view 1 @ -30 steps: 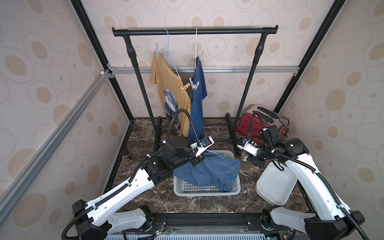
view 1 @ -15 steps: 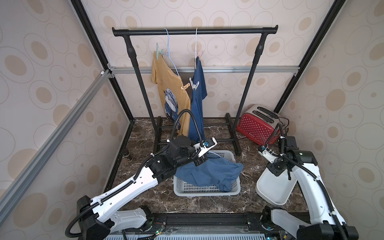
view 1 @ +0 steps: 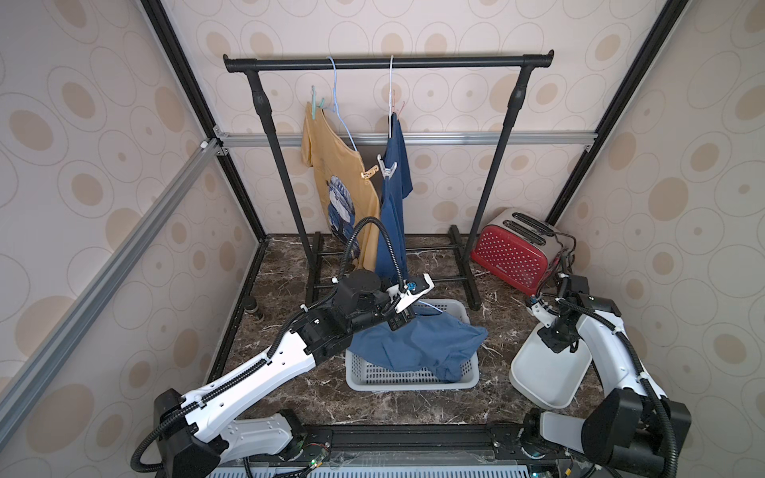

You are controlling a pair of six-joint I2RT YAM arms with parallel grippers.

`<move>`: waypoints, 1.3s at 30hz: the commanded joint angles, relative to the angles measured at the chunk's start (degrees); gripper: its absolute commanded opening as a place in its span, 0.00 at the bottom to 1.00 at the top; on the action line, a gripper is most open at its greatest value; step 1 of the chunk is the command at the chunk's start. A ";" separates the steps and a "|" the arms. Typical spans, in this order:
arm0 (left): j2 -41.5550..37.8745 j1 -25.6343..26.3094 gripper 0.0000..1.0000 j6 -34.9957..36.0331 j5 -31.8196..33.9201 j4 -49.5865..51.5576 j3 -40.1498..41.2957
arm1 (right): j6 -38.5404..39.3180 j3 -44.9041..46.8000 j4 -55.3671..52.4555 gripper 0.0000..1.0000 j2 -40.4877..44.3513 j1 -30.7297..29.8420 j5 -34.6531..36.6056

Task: Remove the clothespins securing t-shirts to the hanger
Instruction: Place the clothespin in the storage box.

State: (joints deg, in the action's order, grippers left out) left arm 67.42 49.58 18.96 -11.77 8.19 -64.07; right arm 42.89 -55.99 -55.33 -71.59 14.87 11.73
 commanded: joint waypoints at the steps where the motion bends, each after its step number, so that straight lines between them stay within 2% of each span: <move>1: 0.68 0.09 0.00 1.52 -1.34 -1.88 -3.20 | 0.26 2.04 2.16 0.41 -1.47 0.86 0.41; 5: 0.70 0.08 0.00 1.35 -0.88 -1.91 -3.19 | 0.26 2.59 3.50 0.44 -4.03 1.03 0.48; 20: 2.05 0.08 0.00 1.08 0.33 -0.68 -4.35 | -0.50 2.56 6.70 0.46 -10.93 1.03 -1.51; 25: 2.52 0.08 0.00 0.55 0.35 -0.41 -5.00 | -1.73 1.04 8.86 0.48 -7.71 1.02 -0.99; 28: 2.94 0.08 0.00 0.38 0.30 0.06 -5.63 | -4.50 -1.56 9.23 0.50 -3.17 0.61 -5.44; 31: 3.54 0.12 0.00 0.21 0.08 1.33 -7.03 | -6.55 -4.33 8.31 0.51 1.49 -2.17 -8.38; 35: 3.99 0.08 0.00 -0.19 -0.02 2.18 -8.84 | -6.65 -9.87 4.66 0.51 4.88 -9.75 -7.56; 39: 4.65 0.12 0.00 -1.24 -0.40 2.26 -10.53 | -11.41 -17.45 2.38 0.53 6.70 -16.16 -13.55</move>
State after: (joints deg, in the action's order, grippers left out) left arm 71.99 49.58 18.39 -11.49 11.29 -71.02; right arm 34.89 -69.82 -49.30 -66.06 1.32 3.14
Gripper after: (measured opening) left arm 0.064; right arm 0.525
